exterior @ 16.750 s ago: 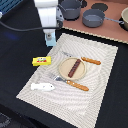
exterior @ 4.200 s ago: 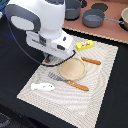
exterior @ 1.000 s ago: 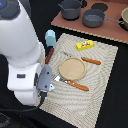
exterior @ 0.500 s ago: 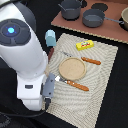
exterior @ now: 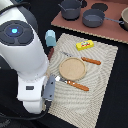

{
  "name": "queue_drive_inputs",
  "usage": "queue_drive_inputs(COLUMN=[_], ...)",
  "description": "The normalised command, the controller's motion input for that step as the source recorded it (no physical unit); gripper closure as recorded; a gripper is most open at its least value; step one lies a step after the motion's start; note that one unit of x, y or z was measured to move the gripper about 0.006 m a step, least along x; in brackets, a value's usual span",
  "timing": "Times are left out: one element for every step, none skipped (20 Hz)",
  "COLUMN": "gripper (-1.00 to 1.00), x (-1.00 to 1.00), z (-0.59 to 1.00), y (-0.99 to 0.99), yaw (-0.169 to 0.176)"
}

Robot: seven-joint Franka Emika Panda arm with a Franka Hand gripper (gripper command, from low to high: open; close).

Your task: Interact with the objects in diverse but meaningful ways.

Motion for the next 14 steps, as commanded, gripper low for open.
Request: queue_drive_inputs(gripper=[1.00, 1.00, 1.00, 1.00, 1.00, 1.00, 1.00, 1.00, 1.00, 1.00, 1.00, 1.00, 1.00, 1.00], x=[0.61, 0.57, 0.63, 0.69, 0.82, 0.83, 0.51, 0.53, 0.67, 0.69, 0.72, 0.74, 0.75, 0.72], z=[1.00, 1.00, 1.00, 1.00, 1.00, 1.00, 1.00, 1.00, 0.95, 0.82, 0.65, 0.59, 0.52, 0.42], y=[0.15, 0.27, 0.31, 0.33, 0.35, 0.38, 0.51, 0.53, 0.62, 0.64, 0.64, 0.61, 0.60, 0.60], yaw=[0.041, 0.072, 0.104, 0.125, 0.132, 0.119, 0.073, 0.060, 0.058, 0.063, 0.073, 0.077, 0.072, 0.071])
